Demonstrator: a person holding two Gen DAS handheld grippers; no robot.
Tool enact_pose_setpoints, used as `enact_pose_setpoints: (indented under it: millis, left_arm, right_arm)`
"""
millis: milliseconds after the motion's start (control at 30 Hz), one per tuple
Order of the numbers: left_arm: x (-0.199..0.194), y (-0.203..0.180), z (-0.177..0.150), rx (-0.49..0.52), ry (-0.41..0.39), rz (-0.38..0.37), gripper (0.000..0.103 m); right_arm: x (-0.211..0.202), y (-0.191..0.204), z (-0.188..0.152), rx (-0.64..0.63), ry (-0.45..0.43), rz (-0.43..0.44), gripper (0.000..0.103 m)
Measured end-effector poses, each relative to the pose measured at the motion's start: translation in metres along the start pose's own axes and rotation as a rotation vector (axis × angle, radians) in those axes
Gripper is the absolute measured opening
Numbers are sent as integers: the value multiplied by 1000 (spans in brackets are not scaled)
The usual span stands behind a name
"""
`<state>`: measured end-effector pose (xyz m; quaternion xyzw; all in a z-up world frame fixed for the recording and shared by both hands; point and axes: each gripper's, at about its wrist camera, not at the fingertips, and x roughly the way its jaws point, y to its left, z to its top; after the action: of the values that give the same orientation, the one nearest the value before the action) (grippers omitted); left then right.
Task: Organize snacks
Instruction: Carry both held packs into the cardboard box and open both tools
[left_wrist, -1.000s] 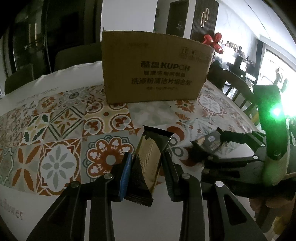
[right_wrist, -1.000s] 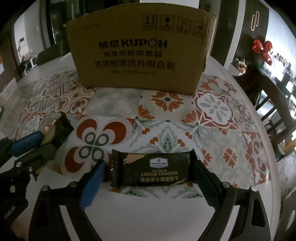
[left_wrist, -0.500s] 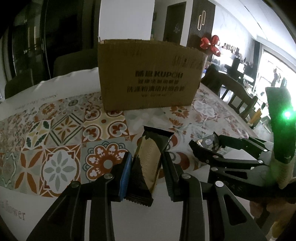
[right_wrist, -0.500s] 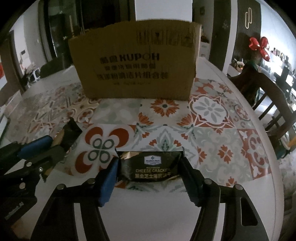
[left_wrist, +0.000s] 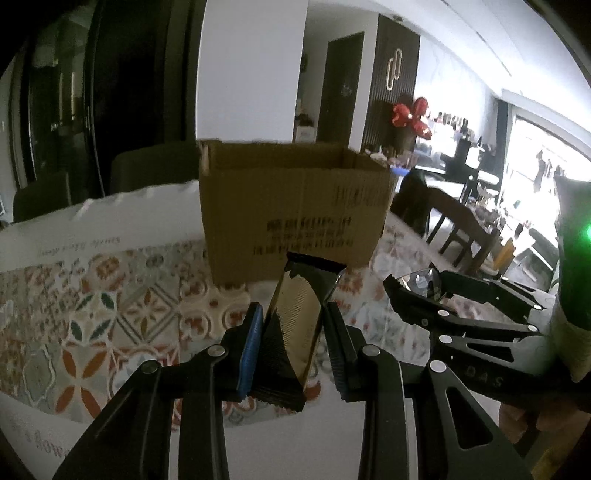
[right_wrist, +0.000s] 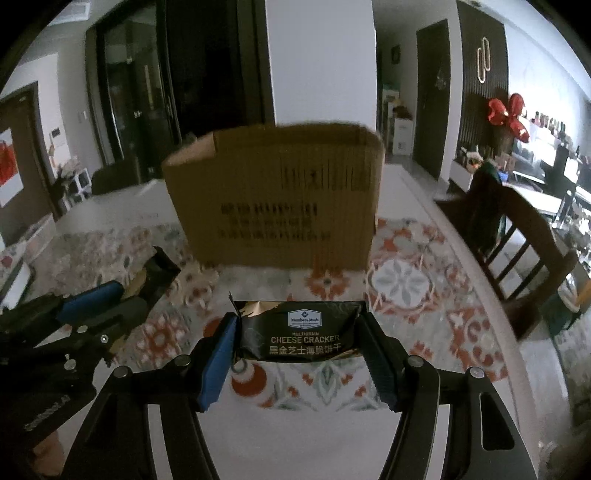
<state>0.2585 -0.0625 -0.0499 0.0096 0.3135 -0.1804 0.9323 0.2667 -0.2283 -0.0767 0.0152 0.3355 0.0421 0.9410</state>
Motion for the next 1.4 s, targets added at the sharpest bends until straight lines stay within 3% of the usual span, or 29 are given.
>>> enact_pose_setpoints:
  millis: [433, 800, 1300, 1333, 1400]
  left_arm:
    - [-10, 2, 62, 43, -173, 11, 33]
    - [4, 11, 119, 76, -281, 56, 33]
    - [66, 24, 165, 69, -240, 47, 33]
    - [70, 24, 166, 67, -232, 45, 34]
    - [77, 24, 166, 66, -218, 40, 49]
  right_arm:
    - [-24, -5, 59, 17, -194, 10, 66]
    - [-19, -7, 117, -1, -300, 48, 66]
    - [19, -12, 171, -40, -326, 92, 66]
    - [23, -13, 173, -40, -320, 89, 67]
    - [30, -15, 174, -36, -311, 85, 70]
